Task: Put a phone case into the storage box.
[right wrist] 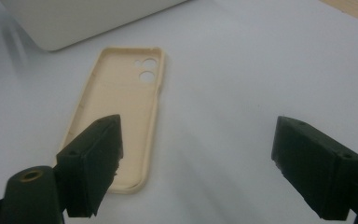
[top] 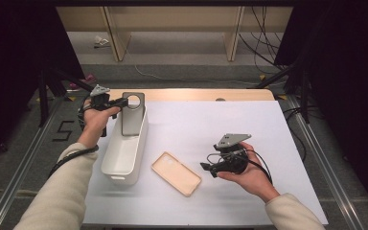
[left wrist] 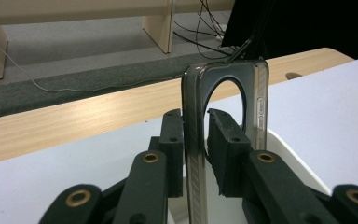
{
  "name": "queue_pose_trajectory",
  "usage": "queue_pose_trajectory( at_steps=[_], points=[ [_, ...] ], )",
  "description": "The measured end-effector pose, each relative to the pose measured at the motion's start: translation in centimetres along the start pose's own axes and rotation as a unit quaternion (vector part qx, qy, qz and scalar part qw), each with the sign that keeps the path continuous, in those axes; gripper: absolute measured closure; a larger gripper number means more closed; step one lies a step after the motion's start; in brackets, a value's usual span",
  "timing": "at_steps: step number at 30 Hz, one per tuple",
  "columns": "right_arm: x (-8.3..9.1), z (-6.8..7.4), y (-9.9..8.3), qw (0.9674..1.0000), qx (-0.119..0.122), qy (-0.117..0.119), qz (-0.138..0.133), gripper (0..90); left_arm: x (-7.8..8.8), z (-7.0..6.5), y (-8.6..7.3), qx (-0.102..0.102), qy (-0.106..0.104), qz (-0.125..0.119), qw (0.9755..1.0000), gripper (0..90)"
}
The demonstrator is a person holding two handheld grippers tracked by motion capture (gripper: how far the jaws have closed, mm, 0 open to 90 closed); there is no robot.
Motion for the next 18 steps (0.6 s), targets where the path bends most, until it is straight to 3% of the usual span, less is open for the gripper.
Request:
queue_pose_trajectory(
  at_steps=[18],
  points=[
    [-0.06, 0.04, -0.03, 1.0, 0.0, 0.002, 0.001, 17.2, -0.24, 0.0, 0.1, -0.015, 0.021, 0.016, 0.9995, 69.7]
  ],
)
Point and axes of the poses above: each handheld gripper's, and its own axes: x roughly backward along the jaws, y roughly out of its top, z roughly to its left, the point moved 3 cm from there along -x, roughly forward along the jaws, and after that the axes turned 5 degrees about -z, right-handed, at the moved point
